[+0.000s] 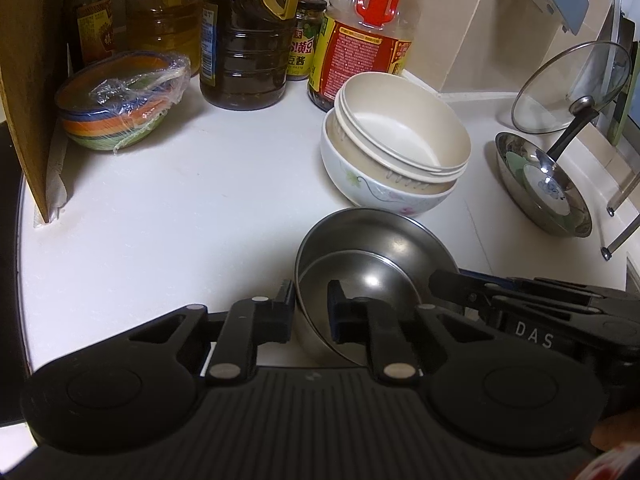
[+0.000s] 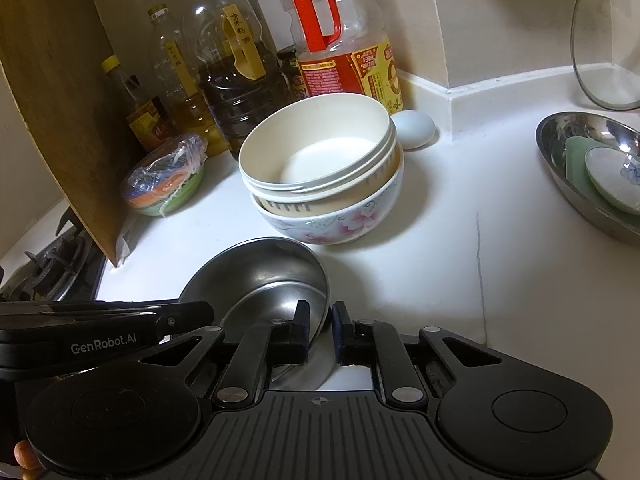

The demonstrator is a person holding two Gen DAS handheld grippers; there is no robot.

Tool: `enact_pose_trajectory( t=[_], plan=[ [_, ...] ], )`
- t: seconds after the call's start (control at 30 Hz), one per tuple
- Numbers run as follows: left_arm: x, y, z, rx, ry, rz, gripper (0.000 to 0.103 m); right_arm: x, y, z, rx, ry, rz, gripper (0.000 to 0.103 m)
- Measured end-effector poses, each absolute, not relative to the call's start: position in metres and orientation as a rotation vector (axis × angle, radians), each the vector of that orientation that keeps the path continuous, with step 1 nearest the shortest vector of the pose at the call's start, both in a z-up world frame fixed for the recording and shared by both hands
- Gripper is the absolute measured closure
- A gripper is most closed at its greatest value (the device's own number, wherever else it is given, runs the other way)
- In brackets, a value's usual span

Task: Organize plates and bowls
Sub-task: 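Lift the steel bowl with the left gripper and lower it into the stacked bowls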

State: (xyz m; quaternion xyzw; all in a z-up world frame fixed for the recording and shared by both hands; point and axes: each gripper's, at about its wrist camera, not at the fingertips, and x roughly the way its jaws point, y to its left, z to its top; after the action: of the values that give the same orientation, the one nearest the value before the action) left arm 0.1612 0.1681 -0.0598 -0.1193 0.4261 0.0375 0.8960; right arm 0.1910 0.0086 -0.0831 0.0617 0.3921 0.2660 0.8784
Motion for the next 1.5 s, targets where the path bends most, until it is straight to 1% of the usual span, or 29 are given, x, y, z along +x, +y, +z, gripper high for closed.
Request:
enact_pose_trajectory(
  t=[0.13,0.37,0.83,1.13,1.5],
  plan=[
    [0.159,0.168,-0.06,-0.256,0.883,0.076,0.091,0.191,0.006,-0.083,0.133,0.819,0.549,0.093],
    [0.146,0.169,-0.048,-0.261,0.861,0.078,0.091,0.185,0.002,-0.073,0.155,0.798,0.567,0.094],
    [0.119,0.169,-0.006,-0.272,0.76,0.073,0.091,0.17,-0.004,-0.038,0.204,0.743,0.619,0.094],
    [0.133,0.164,0.019,-0.249,0.689,0.037,0.091,0.182,-0.015,-0.013,0.235,0.718,0.619,0.094],
    [0.177,0.159,0.041,-0.227,0.632,0.0,0.091,0.22,-0.028,0.016,0.292,0.675,0.59,0.094]
  ],
)
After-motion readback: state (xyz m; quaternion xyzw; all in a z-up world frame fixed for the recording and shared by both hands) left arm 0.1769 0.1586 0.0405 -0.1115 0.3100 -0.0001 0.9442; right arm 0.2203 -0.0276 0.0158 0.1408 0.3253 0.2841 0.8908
